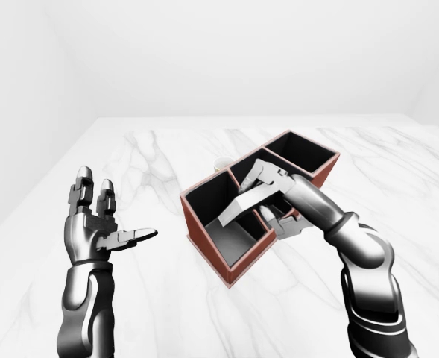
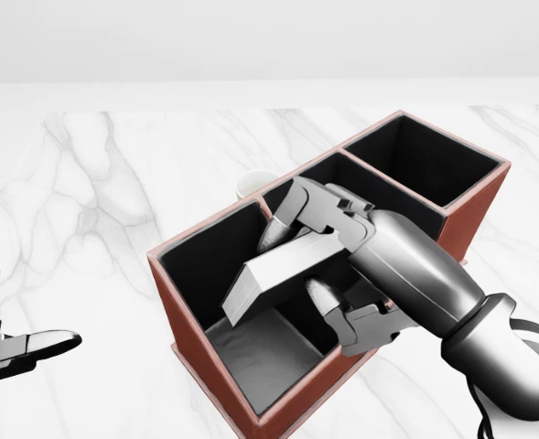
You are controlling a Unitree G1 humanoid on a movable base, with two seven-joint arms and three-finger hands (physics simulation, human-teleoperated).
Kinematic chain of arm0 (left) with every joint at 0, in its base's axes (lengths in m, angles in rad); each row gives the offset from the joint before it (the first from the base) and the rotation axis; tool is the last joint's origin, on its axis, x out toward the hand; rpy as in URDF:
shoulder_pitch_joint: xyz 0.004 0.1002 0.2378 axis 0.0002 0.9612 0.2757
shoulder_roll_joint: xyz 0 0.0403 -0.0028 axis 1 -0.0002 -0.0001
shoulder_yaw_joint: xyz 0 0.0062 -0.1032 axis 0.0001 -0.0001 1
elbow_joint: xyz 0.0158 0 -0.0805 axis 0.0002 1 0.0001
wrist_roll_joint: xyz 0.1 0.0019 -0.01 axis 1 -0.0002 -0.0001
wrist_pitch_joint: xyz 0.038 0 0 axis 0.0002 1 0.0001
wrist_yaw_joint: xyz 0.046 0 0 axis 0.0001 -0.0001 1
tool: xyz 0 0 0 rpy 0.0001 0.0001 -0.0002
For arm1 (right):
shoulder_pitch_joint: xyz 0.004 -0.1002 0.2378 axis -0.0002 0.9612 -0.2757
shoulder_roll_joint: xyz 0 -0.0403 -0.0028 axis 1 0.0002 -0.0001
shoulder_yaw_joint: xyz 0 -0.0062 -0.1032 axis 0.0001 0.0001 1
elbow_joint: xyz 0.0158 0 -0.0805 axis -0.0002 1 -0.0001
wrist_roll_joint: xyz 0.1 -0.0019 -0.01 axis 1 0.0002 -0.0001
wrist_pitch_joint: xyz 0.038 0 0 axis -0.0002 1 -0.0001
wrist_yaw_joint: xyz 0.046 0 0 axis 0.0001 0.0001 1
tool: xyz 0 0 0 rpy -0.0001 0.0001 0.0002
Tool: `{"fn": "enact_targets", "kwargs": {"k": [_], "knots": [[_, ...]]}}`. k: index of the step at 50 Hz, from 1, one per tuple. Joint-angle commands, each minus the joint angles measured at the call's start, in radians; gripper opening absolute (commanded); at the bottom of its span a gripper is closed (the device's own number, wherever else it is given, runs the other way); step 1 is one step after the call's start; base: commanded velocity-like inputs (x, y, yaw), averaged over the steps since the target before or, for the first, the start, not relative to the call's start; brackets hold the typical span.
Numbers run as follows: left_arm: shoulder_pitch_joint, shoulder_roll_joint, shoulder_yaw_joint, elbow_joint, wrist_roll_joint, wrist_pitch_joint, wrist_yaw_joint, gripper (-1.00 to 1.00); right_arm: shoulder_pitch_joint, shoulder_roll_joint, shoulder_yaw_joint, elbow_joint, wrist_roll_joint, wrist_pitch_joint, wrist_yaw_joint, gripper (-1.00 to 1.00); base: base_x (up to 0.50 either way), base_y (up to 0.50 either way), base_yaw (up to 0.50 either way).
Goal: Pick up the book and place it in the left compartment of the caddy.
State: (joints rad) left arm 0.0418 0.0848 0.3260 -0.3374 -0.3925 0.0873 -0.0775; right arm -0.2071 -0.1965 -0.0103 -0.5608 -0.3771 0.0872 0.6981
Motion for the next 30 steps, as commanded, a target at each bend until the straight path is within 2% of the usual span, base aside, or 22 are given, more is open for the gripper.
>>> {"fn": "enact_targets", "kwargs": {"k": [1, 30], "knots": [[-0.002, 0.001, 0.001, 0.000, -0.002, 0.000, 0.001, 1.00, -0.010, 0.013, -0.005, 0.007, 0.027, 0.000, 0.000, -1.00, 0.00, 0.00, 0.00], [0.001, 0.002, 0.004, -0.003, -0.004, 0.000, 0.001, 1.00, 0.004, 0.030, -0.001, 0.132, 0.038, 0.000, 0.000, -1.00, 0.00, 0.00, 0.00]]}}
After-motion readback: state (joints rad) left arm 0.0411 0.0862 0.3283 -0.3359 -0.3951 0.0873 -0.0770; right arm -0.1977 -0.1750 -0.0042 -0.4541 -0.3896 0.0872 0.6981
